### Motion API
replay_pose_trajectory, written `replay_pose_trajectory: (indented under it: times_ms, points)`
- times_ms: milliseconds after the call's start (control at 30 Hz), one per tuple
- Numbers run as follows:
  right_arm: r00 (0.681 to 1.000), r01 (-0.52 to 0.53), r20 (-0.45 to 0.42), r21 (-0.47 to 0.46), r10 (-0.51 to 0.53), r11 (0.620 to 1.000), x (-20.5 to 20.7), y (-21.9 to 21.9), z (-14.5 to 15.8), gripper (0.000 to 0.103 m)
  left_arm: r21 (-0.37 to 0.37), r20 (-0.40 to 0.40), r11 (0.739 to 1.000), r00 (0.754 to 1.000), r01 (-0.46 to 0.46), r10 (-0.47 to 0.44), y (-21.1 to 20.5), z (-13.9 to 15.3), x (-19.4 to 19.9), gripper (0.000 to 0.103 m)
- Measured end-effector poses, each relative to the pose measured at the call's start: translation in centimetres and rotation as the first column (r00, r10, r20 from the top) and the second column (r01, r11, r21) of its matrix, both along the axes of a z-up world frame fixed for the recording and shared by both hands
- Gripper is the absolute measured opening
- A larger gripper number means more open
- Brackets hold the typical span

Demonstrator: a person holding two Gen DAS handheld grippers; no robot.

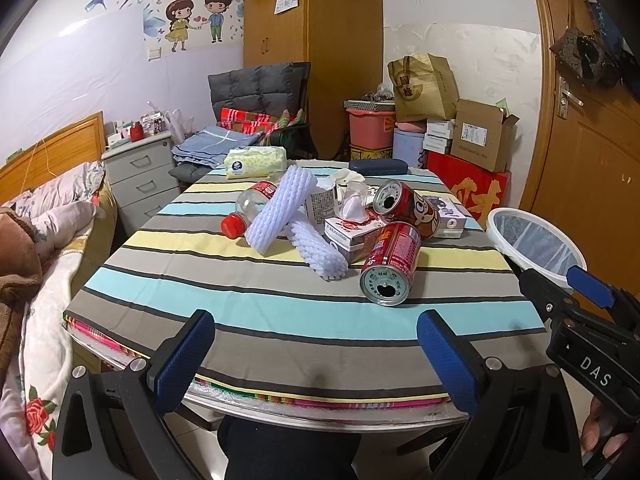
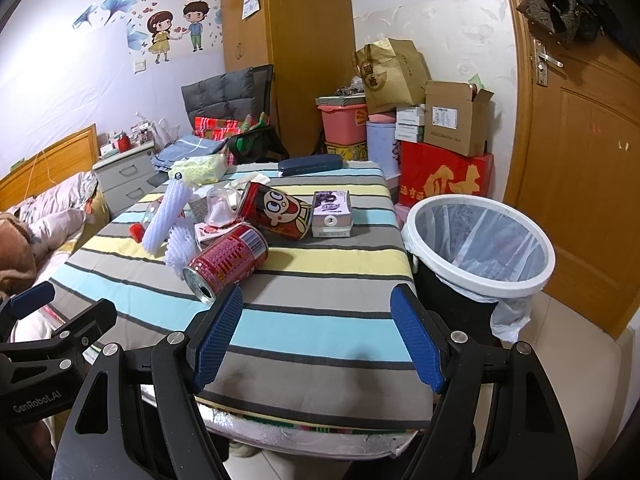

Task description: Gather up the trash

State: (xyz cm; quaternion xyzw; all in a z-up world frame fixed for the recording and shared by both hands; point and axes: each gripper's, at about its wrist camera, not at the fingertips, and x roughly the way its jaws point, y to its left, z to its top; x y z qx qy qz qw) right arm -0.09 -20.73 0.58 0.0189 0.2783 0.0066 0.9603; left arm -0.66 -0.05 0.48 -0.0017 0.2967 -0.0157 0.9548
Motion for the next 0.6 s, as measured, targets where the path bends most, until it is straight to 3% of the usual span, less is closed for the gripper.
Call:
replay_pose_trajectory:
  times_ms: [600]
  points:
    - [1.000,0.000,0.006,-0.005,0.000,1.000,-0.17,0.01,0.08,0.078,-0.003,0.002,1.000,1.000,0.003,-0.003,-0.29,0.19,-0.07,0.103]
